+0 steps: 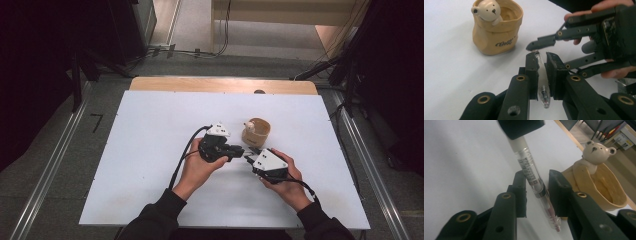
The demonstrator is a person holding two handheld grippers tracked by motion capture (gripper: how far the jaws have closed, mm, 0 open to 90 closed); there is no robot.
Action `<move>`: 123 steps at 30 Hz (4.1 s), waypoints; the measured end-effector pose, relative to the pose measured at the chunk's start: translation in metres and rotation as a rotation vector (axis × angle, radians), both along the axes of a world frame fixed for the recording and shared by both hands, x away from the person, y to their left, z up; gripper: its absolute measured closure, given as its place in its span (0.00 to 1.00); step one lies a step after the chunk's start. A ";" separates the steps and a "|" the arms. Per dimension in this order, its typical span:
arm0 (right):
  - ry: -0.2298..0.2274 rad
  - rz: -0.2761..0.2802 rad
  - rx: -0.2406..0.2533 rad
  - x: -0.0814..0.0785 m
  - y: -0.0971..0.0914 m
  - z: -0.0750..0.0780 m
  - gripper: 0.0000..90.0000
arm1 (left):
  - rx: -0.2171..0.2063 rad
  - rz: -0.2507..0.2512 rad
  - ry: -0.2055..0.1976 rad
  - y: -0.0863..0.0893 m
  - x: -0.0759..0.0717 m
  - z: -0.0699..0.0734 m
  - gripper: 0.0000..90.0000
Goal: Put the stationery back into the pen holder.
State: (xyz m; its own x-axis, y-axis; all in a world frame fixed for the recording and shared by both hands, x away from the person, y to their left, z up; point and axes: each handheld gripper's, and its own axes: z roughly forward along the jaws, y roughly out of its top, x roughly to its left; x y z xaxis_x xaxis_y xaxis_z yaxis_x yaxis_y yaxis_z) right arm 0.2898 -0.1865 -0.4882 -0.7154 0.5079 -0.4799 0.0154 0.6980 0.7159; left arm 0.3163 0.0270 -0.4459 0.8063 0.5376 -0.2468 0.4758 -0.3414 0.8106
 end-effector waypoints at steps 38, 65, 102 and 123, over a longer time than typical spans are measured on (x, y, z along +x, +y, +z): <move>0.022 0.007 0.049 0.001 -0.007 0.010 0.86 | -0.228 0.320 -0.139 0.057 -0.010 -0.001 0.60; 0.227 -0.099 0.391 0.036 -0.036 0.020 0.86 | -0.041 0.456 -0.104 0.140 -0.039 -0.051 0.51; 0.277 -0.201 0.535 0.096 -0.040 0.060 0.86 | -0.016 0.472 -0.086 0.154 -0.052 -0.059 0.44; 0.293 -0.235 0.470 0.109 -0.026 0.041 0.86 | -0.005 0.465 -0.085 0.154 -0.052 -0.060 0.44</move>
